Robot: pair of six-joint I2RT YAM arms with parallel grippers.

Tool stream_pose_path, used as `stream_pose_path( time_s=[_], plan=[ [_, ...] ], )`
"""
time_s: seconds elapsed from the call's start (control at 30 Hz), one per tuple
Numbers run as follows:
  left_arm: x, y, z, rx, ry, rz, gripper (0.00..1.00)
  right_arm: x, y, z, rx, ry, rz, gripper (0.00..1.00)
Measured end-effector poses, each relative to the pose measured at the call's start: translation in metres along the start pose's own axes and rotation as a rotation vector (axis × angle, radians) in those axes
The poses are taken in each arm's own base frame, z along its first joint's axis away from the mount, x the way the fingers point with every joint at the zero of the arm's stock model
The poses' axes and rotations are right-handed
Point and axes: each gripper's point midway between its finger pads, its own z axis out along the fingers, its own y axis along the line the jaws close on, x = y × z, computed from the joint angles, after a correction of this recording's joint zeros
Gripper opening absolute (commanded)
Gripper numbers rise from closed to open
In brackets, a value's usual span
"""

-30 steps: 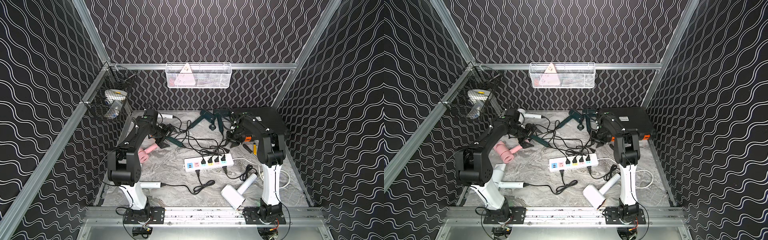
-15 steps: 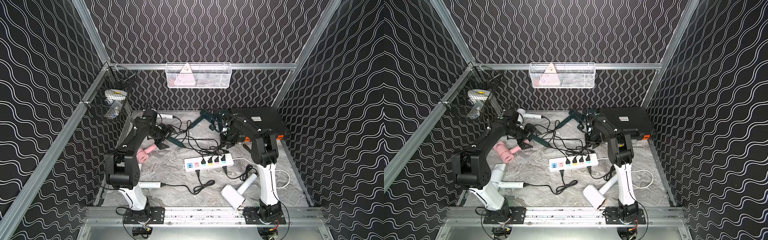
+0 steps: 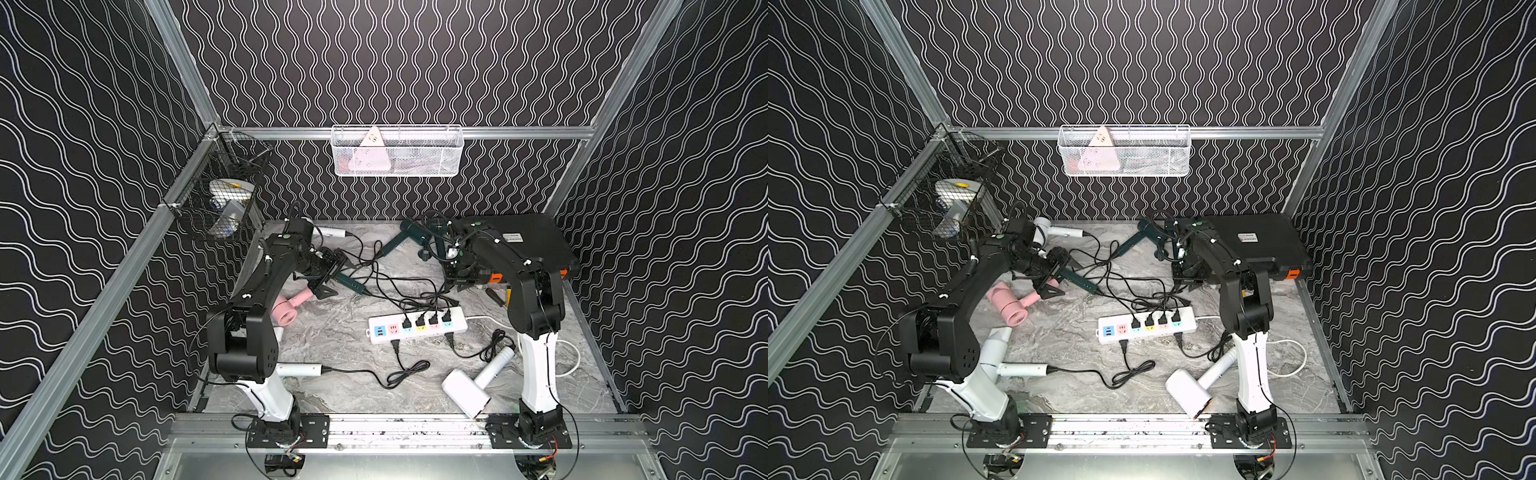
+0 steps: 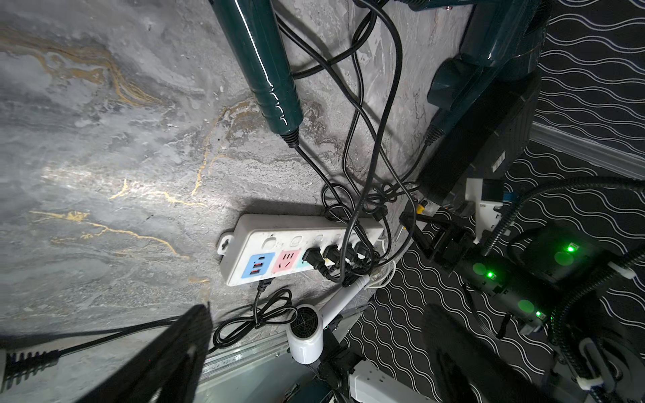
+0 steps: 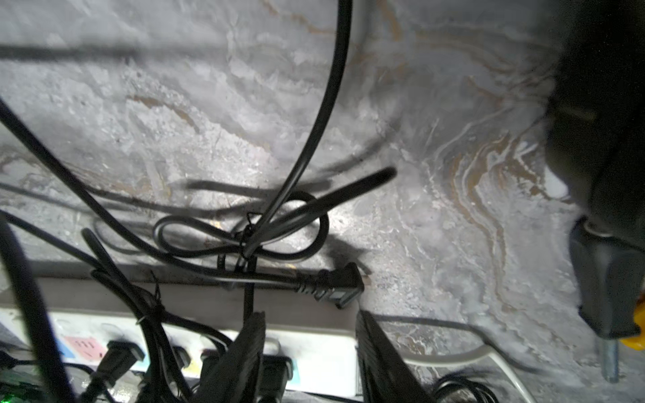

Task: Charge the blow dryers
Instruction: Pick up the plug from the center of the board.

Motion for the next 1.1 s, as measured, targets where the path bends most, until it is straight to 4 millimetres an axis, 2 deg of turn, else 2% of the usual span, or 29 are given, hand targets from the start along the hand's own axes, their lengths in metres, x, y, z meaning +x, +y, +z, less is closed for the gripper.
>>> stream_pose_path(
  time_s=[0.17, 0.4, 0.57, 0.8, 0.97, 1.03, 1.1],
  plan=[
    [0.000, 0.000, 0.001, -0.002, 0.001, 0.002, 0.98, 0.014, 0.000, 0.012, 0.027, 0.043, -0.037, 0.46],
    [0.000, 0.001, 0.001, -0.008, 0.000, 0.004, 0.99, 0.015, 0.005, 0.019, 0.057, 0.051, -0.068, 0.47],
    [0.001, 0.002, 0.001, -0.011, 0.002, 0.002, 0.99, 0.005, 0.003, 0.028, 0.097, 0.047, -0.080, 0.53],
    [0.001, 0.002, 0.001, -0.015, 0.003, 0.008, 0.98, -0.007, -0.004, 0.035, 0.157, 0.044, -0.082, 0.53],
    [0.001, 0.002, 0.001, -0.020, 0.001, 0.017, 0.98, -0.010, -0.004, 0.042, 0.162, 0.054, -0.078, 0.50],
    [0.001, 0.002, 0.001, -0.020, 0.000, 0.020, 0.98, -0.012, -0.004, 0.044, 0.161, 0.057, -0.079, 0.44],
    [0.000, 0.003, 0.000, -0.023, -0.002, 0.020, 0.98, -0.014, -0.003, 0.046, 0.161, 0.056, -0.079, 0.34]
  ],
)
